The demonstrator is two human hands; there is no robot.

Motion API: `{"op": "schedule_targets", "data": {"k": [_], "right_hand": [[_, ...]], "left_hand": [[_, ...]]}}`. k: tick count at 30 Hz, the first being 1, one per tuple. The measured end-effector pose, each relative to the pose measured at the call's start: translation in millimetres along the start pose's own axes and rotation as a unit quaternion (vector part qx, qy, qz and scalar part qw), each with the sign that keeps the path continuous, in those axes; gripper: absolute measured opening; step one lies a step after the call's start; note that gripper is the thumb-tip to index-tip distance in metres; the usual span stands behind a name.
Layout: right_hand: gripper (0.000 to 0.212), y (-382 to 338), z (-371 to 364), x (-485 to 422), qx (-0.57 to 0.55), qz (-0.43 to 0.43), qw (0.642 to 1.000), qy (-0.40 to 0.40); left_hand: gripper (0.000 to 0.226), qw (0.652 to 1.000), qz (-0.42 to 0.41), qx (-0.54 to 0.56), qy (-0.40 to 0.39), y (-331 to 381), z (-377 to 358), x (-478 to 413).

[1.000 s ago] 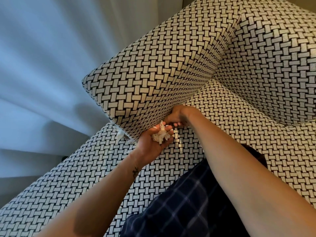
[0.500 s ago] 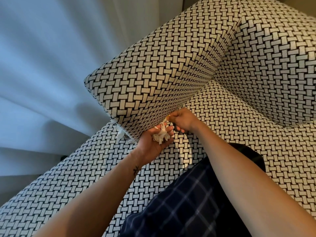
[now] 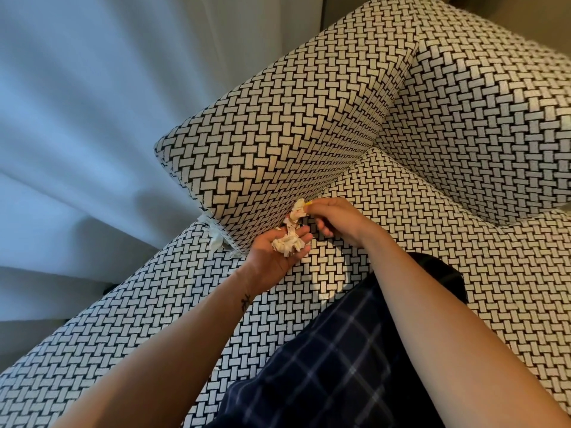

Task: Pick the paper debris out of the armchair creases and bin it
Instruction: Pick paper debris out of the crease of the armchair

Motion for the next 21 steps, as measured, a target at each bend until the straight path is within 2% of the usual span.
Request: {"op": "schedule_targets", "data": {"k": [4, 10, 12, 17, 21], "right_hand": [[0.014, -1.6, -2.3, 10.3, -0.023, 0.006, 1.0, -0.017], [0.032, -2.1, -4.9, 21.6, -0.085, 0.017, 0.996, -0.026], [0.031, -0.2, -2.9, 22.4, -0.063, 0.017, 0.998, -0.01], [0.028, 9.9, -11.2, 24.7, 0.075, 0.02, 0.997, 0.01], [0.013, 11.0, -10.7, 28.0, 0.078, 0.042, 0.995, 0.042]], "left_hand": [[0.039, 1.0, 0.002, -0.008, 0.002, 0.4, -0.3, 0.0], [0.035, 1.0, 0.009, -0.008, 0.015, -0.1, 3.0, -0.7], [0.036, 1.0, 0.009, -0.013, 0.021, 0.4, 4.5, -0.5], [0.041, 0.999, 0.009, -0.044, 0.017, -0.2, 4.0, 1.0], [0.058, 0.994, 0.008, -0.101, -0.033, -0.6, -0.9, 6.9]]}}
Point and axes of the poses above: each hand's wrist, its own x-axis away from the middle knuckle, its own z-axis out of the back of the hand, y = z × x, the point moved 5 cm from there along -x, towards the middle knuckle, and after that the axes turned 2 degrees about z, right-handed, at the moved point
